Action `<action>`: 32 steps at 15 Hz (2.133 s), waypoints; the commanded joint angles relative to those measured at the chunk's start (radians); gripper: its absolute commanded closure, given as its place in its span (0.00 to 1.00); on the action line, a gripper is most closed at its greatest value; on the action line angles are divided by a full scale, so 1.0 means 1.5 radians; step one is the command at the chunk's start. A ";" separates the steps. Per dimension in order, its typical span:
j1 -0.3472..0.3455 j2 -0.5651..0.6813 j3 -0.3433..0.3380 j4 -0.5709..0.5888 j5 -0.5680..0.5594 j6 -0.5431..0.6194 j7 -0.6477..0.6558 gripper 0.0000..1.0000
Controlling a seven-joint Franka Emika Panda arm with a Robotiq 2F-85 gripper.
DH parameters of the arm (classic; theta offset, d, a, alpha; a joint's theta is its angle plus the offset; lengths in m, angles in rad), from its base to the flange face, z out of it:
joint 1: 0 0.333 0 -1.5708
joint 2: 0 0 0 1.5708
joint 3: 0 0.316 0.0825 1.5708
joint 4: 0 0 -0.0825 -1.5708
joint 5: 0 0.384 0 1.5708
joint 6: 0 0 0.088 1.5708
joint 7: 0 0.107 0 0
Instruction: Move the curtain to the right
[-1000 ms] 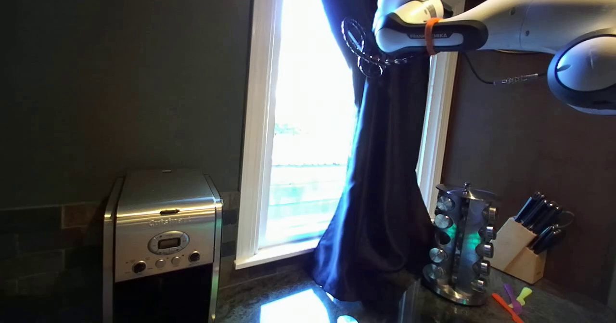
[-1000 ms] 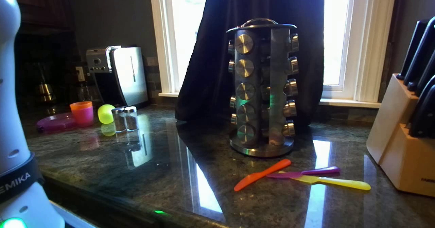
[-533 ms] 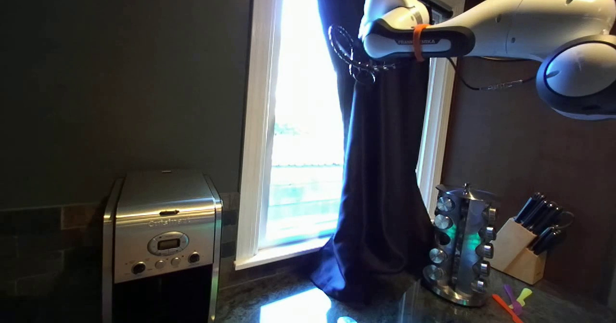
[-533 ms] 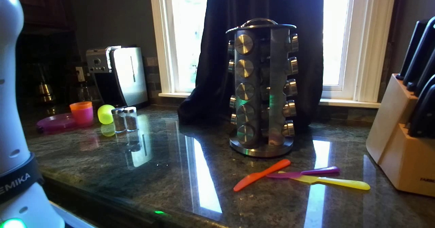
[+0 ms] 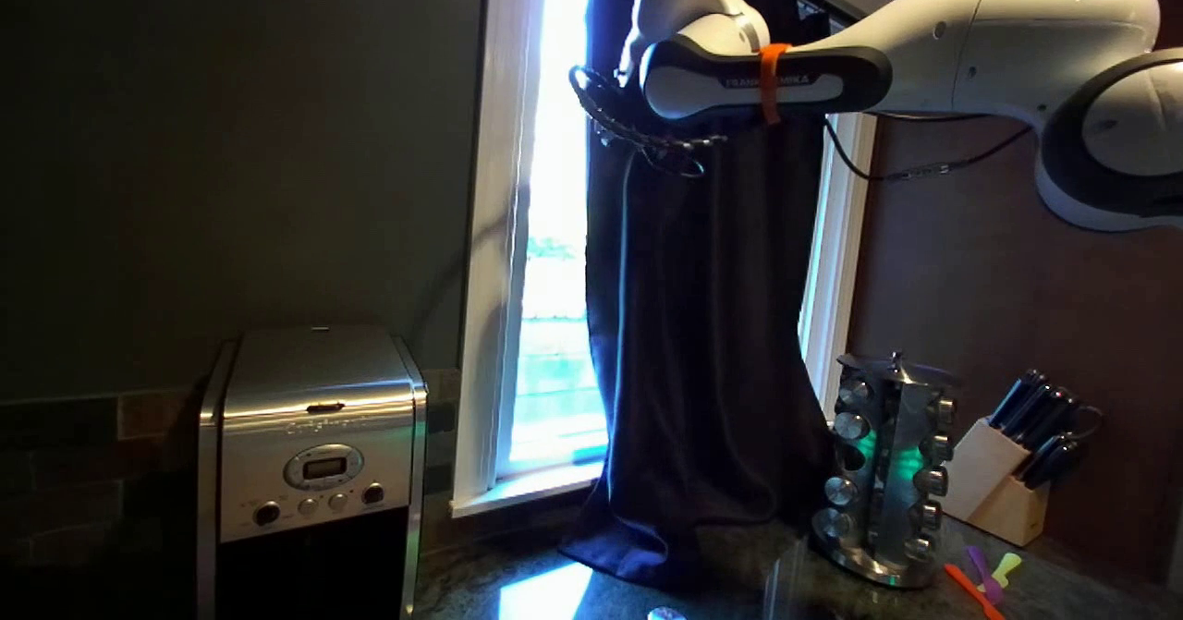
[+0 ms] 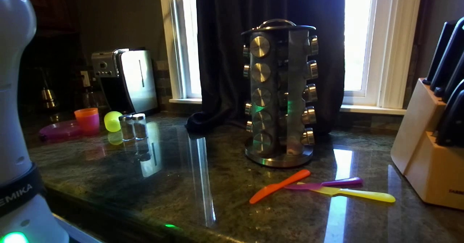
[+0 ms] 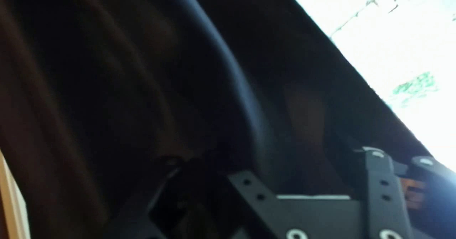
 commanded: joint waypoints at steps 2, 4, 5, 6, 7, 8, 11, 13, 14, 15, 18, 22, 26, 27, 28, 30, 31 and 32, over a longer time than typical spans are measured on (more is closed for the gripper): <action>0.011 -0.050 0.034 -0.086 0.010 0.008 -0.126 0.00; 0.014 -0.062 0.051 -0.110 0.017 0.013 -0.186 0.00; 0.016 -0.069 0.060 -0.121 0.023 0.012 -0.216 0.00; 0.017 -0.072 0.069 -0.126 0.030 0.011 -0.247 0.00; 0.020 -0.077 0.076 -0.133 0.031 0.010 -0.262 0.00; 0.024 -0.081 0.082 -0.139 0.024 0.012 -0.263 0.00; 0.036 -0.102 0.099 -0.150 0.029 -0.009 -0.271 0.00; 0.041 -0.111 0.110 -0.155 0.037 -0.006 -0.283 0.00; 0.045 -0.114 0.115 -0.155 0.035 -0.007 -0.283 0.00; 0.048 -0.113 0.120 -0.151 0.036 -0.005 -0.284 0.00; 0.066 -0.094 0.127 -0.120 -0.009 -0.025 -0.240 0.00; 0.088 -0.048 0.117 -0.057 -0.108 -0.069 -0.108 0.00; 0.146 0.018 0.079 0.036 -0.176 -0.163 0.016 0.00; 0.156 0.038 0.074 0.059 -0.181 -0.172 0.046 0.00; 0.165 0.052 0.068 0.076 -0.188 -0.175 0.070 0.00; 0.142 0.019 0.079 0.025 -0.172 -0.149 0.040 0.00; 0.148 0.030 0.076 0.037 -0.175 -0.150 0.050 0.00; 0.150 0.037 0.075 0.045 -0.176 -0.151 0.053 0.00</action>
